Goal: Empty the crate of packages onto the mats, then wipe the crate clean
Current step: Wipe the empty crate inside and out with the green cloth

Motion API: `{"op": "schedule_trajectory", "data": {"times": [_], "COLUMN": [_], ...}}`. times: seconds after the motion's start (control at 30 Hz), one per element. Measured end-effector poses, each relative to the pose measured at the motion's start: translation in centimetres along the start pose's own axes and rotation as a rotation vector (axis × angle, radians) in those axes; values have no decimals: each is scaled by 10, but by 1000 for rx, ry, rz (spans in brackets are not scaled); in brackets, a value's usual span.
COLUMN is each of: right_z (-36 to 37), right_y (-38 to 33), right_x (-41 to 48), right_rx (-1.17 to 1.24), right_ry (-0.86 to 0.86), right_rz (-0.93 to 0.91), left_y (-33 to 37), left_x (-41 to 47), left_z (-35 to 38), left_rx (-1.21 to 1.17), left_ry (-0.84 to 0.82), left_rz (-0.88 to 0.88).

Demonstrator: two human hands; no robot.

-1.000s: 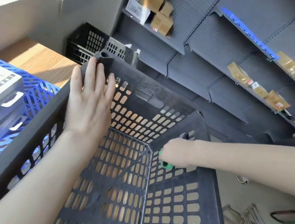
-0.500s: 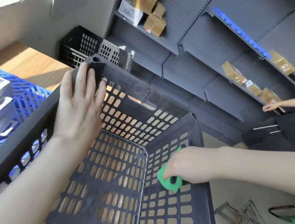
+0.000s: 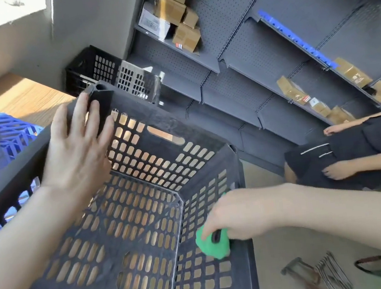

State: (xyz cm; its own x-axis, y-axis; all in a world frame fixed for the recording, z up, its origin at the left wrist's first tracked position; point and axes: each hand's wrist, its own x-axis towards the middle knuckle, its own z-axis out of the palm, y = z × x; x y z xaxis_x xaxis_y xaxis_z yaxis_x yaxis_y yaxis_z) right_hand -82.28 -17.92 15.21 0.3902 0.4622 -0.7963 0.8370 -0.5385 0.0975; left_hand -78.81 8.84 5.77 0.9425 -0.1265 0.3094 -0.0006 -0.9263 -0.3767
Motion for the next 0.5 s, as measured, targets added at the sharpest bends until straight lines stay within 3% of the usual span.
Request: {"op": "schedule_trajectory", "data": {"times": [0.17, 0.33, 0.5], "right_z": [3, -15, 6], "right_y": [3, 52, 21], "right_x": [2, -2, -9], "right_rx": [-95, -162, -56], "right_ry": [58, 163, 168], "right_rz": [68, 327, 154], "left_y": [-1, -6, -12], "left_x": [-4, -6, -20], "left_z": [-7, -15, -21], "left_rx": [34, -51, -344], "left_ry": [-66, -82, -11], "left_rz": [45, 79, 87]}}
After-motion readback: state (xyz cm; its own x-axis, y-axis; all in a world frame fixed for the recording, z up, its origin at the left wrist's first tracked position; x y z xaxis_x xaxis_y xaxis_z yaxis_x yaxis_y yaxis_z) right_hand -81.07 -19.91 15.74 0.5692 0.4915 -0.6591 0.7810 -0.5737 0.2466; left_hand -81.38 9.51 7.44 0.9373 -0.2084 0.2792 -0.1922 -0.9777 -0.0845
